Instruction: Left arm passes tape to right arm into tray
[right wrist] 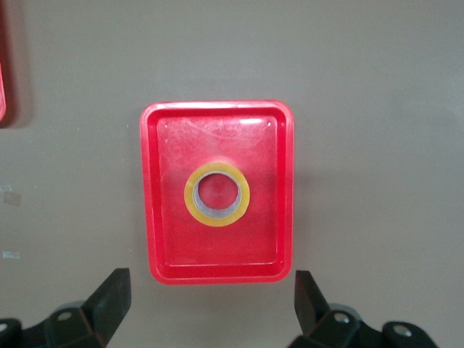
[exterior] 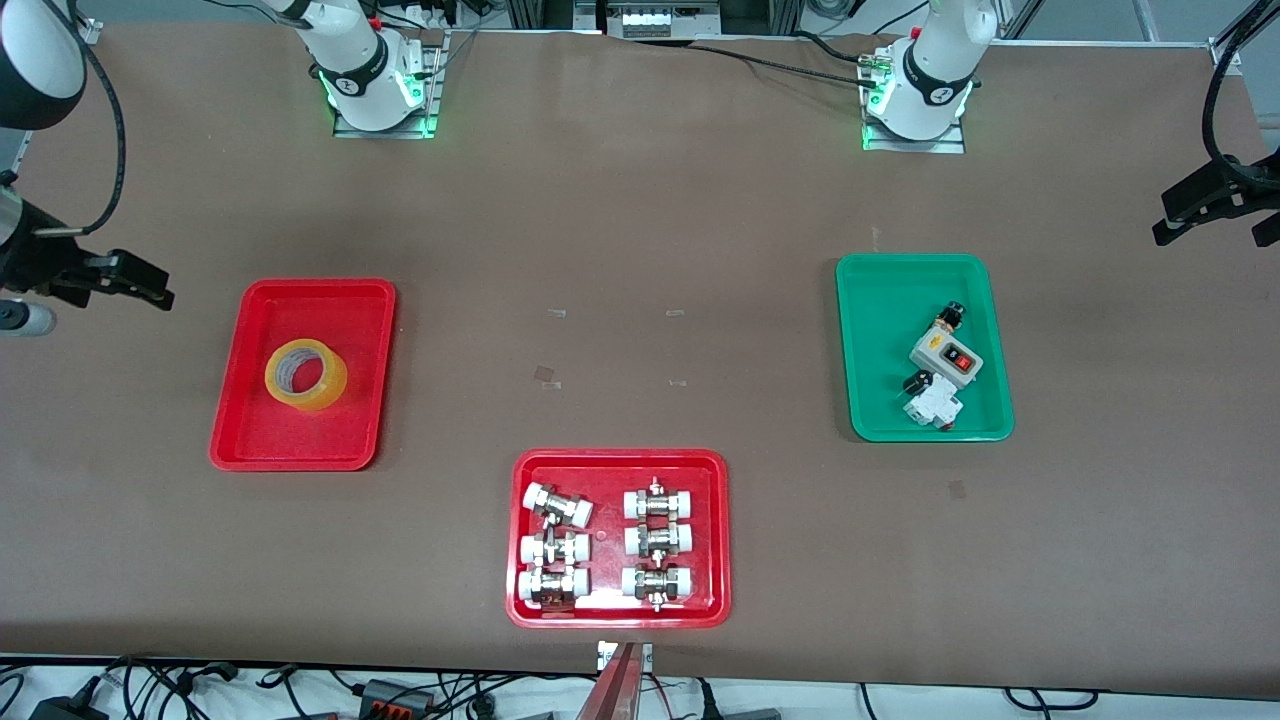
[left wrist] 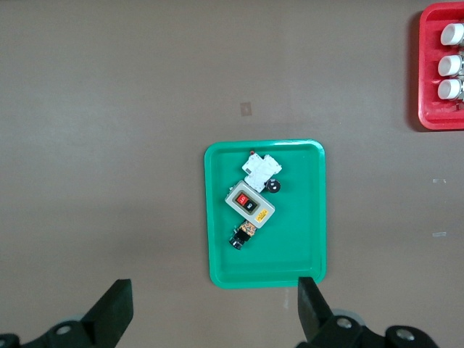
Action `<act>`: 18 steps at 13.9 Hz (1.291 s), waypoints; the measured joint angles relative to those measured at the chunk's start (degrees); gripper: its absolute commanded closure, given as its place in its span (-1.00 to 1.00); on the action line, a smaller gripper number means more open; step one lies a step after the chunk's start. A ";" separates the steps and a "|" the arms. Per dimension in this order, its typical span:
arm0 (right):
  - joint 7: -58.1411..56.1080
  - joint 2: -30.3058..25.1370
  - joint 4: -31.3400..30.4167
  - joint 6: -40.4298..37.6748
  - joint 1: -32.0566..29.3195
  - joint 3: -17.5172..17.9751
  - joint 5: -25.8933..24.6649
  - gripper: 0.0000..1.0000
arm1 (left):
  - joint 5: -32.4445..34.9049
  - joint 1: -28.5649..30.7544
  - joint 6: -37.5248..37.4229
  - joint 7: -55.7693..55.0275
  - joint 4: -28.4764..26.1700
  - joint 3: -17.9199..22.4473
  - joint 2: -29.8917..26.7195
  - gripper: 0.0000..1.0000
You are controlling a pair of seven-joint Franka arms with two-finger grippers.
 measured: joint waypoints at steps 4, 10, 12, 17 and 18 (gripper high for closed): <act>0.00 -1.78 -1.52 -0.83 0.03 0.00 0.00 -1.00 | 0.00 0.00 0.00 0.00 0.00 0.00 0.00 -1.00; 0.00 -2.13 -1.49 -1.07 0.07 0.00 0.01 -1.00 | 0.00 0.00 0.00 0.00 0.01 0.00 0.00 -1.00; 0.00 -2.23 -1.48 -1.22 0.07 -0.04 0.01 -1.00 | 0.00 0.00 0.00 0.00 0.01 0.00 0.00 -1.00; 0.00 -2.29 -1.48 -1.30 0.13 -0.07 0.59 -1.00 | 0.00 0.00 0.00 0.00 0.01 0.00 0.00 -1.00; 0.00 -2.31 -1.48 -1.36 0.12 -0.12 0.64 -1.00 | 0.00 0.00 0.00 0.00 0.01 0.00 0.00 -1.00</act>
